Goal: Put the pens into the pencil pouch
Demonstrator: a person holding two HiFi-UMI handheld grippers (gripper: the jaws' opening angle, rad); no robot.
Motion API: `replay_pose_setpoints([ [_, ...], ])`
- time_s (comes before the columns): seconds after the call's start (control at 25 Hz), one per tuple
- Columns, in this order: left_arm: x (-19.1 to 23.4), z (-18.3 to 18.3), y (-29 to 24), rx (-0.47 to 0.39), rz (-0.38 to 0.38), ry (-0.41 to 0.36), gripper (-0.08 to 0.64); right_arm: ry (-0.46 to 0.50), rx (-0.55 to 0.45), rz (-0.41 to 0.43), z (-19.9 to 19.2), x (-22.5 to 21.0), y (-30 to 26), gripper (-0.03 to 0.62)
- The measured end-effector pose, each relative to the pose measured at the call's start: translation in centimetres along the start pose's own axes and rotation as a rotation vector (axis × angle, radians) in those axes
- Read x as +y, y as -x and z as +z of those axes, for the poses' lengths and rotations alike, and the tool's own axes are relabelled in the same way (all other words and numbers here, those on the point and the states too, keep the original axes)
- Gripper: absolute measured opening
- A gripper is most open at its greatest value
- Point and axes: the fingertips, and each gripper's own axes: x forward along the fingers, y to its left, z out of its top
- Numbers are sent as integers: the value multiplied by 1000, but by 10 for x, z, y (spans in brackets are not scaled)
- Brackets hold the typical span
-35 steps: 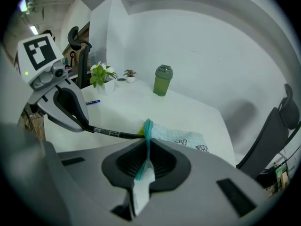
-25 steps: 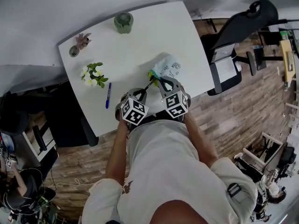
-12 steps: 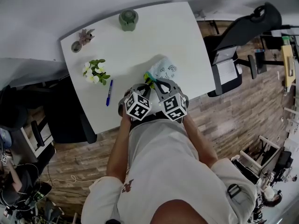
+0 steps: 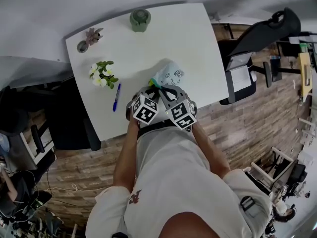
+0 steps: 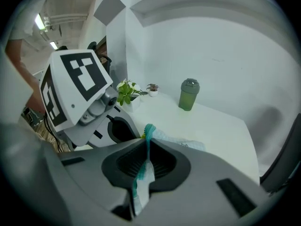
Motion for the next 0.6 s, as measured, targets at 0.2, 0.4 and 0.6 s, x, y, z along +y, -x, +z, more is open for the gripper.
replay_pose_setpoints([
  [0.2, 4, -8, 1, -52, 4, 72, 40, -2, 1, 27, 2, 5, -4, 23],
  [0.4, 11, -15, 10, -83, 46, 103, 48, 17, -3, 52, 7, 14, -9, 23],
  [0.6, 19, -21, 26, -109, 88, 141, 101, 35, -17, 85, 14, 25, -13, 23],
])
